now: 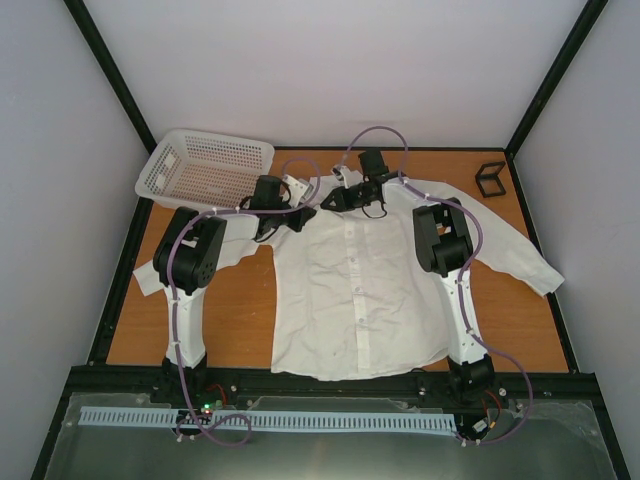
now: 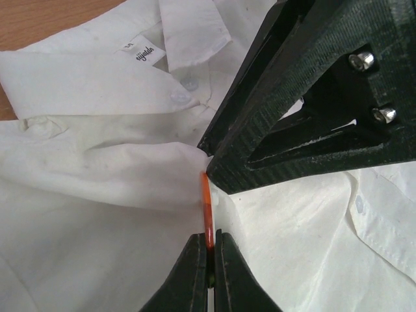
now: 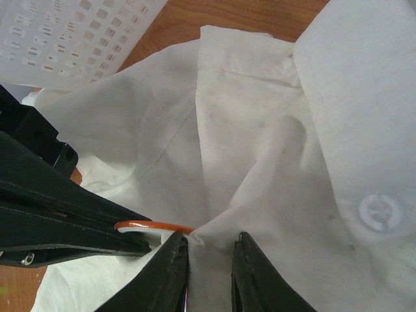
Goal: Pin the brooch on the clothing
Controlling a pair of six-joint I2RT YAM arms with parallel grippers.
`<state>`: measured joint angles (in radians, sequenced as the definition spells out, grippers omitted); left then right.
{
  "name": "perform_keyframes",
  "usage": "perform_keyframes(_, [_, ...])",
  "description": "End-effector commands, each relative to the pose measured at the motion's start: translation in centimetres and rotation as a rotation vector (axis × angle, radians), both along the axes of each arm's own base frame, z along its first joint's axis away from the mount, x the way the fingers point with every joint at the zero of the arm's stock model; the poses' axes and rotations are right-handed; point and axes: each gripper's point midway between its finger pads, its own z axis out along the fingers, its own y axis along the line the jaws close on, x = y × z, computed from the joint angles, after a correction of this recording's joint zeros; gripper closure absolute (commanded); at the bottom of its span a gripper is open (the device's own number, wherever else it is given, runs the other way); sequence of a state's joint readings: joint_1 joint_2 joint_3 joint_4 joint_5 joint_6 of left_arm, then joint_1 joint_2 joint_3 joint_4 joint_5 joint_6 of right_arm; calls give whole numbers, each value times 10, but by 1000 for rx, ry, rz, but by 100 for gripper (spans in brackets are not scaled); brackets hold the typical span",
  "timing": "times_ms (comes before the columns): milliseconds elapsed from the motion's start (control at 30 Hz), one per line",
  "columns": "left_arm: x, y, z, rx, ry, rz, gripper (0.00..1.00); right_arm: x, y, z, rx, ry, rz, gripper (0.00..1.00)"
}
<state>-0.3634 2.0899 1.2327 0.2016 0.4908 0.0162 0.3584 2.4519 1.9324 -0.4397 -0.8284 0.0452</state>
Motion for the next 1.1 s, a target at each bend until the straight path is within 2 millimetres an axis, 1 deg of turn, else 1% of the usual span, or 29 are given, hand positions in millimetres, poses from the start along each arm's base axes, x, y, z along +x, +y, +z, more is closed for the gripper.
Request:
perform_keyframes(0, [10,-38,83,-167,-182,-135,99,-19,16,-9,1,29,45,79])
perform_keyframes(100, [8,-42,90,-191,-180,-159,99,-22,19,-15,-5,35,60,79])
perform_keyframes(333, [6,-49,96,-237,-154,-188,99,-36,26,-23,-20,27,99,79])
perform_keyframes(500, [4,-54,102,-272,-133,-214,99,-36,25,-31,-60,8,91,76])
perform_keyframes(667, [1,-54,95,-280,-103,-218,99,-37,30,-29,-53,0,100,69])
perform_keyframes(733, [0,-52,92,-274,-101,-212,99,-38,29,-25,-47,-5,104,67])
perform_keyframes(833, [1,-48,87,-268,-92,-198,99,-30,19,-13,-42,-9,66,61])
perform_keyframes(1000, [3,-35,76,-248,-80,-169,99,-21,3,20,-27,-48,36,53])
perform_keyframes(1067, [3,-31,71,-236,-76,-160,99,-18,-2,30,-34,-62,27,52])
